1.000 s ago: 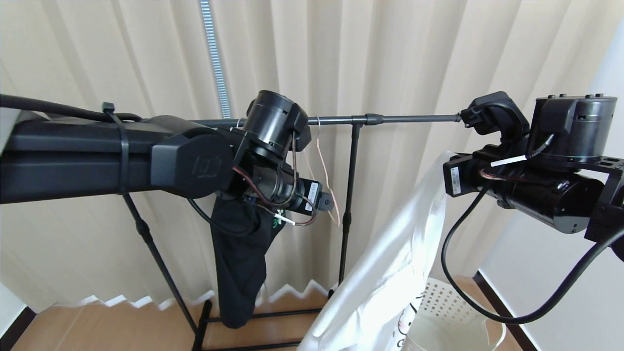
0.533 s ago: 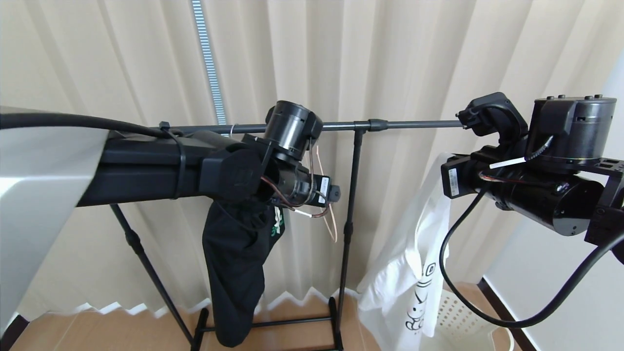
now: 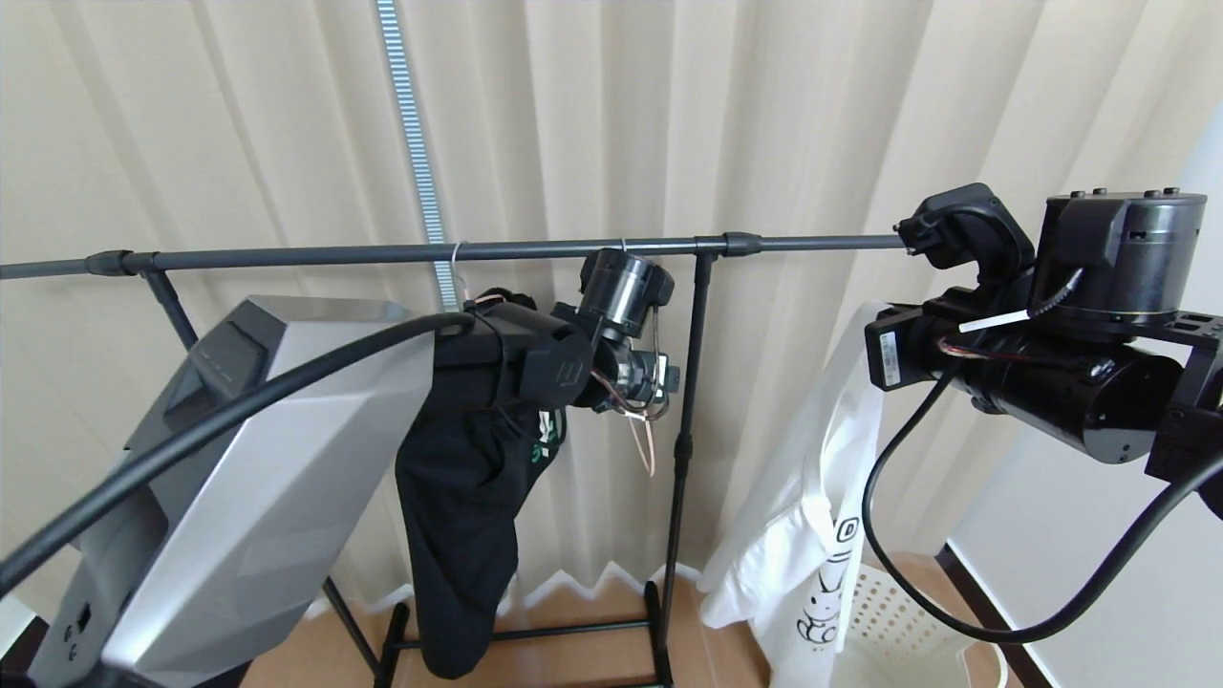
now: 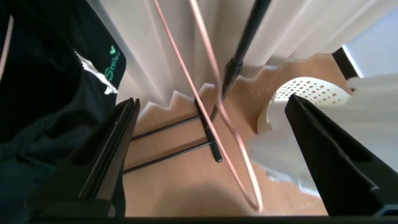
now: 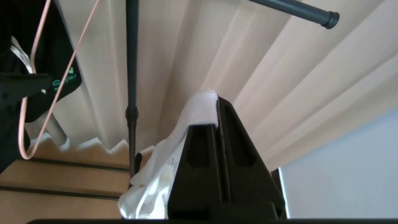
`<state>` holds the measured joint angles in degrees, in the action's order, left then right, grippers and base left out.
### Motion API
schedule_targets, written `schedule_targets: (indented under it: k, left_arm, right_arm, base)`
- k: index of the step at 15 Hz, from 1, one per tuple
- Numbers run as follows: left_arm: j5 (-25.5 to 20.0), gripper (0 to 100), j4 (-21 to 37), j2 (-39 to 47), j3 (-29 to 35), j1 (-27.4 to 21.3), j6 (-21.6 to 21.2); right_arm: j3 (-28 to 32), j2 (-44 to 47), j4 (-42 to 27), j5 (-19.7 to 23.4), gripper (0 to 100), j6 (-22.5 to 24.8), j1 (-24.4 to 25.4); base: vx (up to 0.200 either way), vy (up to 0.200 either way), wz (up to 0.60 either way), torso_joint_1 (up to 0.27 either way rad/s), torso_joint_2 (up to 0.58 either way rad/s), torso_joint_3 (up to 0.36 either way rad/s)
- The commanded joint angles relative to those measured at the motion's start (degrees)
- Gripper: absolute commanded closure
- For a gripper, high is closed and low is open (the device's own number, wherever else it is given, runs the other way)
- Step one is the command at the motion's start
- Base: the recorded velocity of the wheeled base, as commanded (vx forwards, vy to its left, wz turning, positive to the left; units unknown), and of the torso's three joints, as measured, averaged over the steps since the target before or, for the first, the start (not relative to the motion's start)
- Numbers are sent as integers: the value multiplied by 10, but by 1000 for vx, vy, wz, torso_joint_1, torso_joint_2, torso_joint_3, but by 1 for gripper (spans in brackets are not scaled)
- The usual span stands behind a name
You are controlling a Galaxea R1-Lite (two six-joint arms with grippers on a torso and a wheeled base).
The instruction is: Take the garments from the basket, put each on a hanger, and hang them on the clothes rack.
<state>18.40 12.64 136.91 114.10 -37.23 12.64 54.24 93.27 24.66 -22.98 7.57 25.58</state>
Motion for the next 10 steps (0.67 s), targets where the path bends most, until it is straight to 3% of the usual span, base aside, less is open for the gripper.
schedule_targets:
  k: [1,6,9,10]
  left_arm:
    - [1,0,-10,36,5,0,0]
    - [1,0,-82,56,5,1,1]
    - [1,0,-95,59,5,6,1]
    - [1,100,-95,60,5,6,2]
  right_arm:
    - [0,2,0,0,100,0,0]
    - [-3,2,1,0,100,0,1]
    - [-3,2,2,0,100,0,3]
    - [-3,2,2,0,100,0,3]
  base:
    - [0,0,0,0,0,0]
    - [0,0,0,0,0,0]
    - [0,0,0,0,0,0]
    - [0,0,0,0,0,0]
